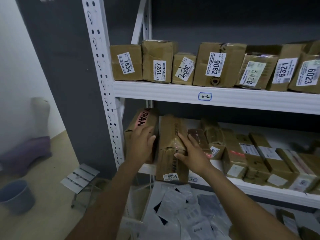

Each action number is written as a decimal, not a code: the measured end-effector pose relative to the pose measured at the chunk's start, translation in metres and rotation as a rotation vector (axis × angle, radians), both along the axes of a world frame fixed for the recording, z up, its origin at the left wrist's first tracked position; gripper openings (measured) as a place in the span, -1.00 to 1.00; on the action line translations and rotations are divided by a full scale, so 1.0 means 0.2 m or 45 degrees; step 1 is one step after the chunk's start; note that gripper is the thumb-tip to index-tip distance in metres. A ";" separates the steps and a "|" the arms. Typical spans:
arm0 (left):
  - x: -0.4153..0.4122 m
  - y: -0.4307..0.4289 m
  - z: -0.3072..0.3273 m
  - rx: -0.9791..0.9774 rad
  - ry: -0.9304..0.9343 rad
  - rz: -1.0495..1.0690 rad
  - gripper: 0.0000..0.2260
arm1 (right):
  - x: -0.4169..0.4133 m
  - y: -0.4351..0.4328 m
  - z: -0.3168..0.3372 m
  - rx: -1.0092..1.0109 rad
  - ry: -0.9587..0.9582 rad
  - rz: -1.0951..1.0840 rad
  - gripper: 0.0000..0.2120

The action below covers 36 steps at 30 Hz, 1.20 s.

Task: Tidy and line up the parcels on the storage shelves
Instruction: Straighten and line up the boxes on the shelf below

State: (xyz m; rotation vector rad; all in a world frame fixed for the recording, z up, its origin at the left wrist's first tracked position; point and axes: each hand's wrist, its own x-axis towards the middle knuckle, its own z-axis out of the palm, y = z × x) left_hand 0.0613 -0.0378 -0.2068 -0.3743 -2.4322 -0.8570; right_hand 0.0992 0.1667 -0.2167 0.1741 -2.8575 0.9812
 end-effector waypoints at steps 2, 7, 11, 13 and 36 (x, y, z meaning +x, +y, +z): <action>-0.11 -0.02 0.02 -0.212 -0.003 0.072 -0.65 | -0.06 0.00 0.00 0.003 0.004 0.003 -0.29; -0.29 -0.06 0.04 -0.622 -0.253 0.193 -0.50 | -0.18 -0.01 -0.01 -0.021 0.024 -0.007 -0.27; -0.34 -0.10 -0.02 -0.593 -0.244 0.185 -0.32 | -0.27 -0.02 -0.04 -0.098 0.052 -0.006 -0.21; -0.36 -0.11 -0.03 -0.550 -0.220 0.164 -0.35 | -0.30 -0.03 -0.06 -0.159 0.037 -0.001 -0.19; -0.40 -0.04 -0.05 -0.720 -0.031 -0.060 -0.41 | -0.33 0.18 -0.06 -0.004 0.023 -0.456 -0.33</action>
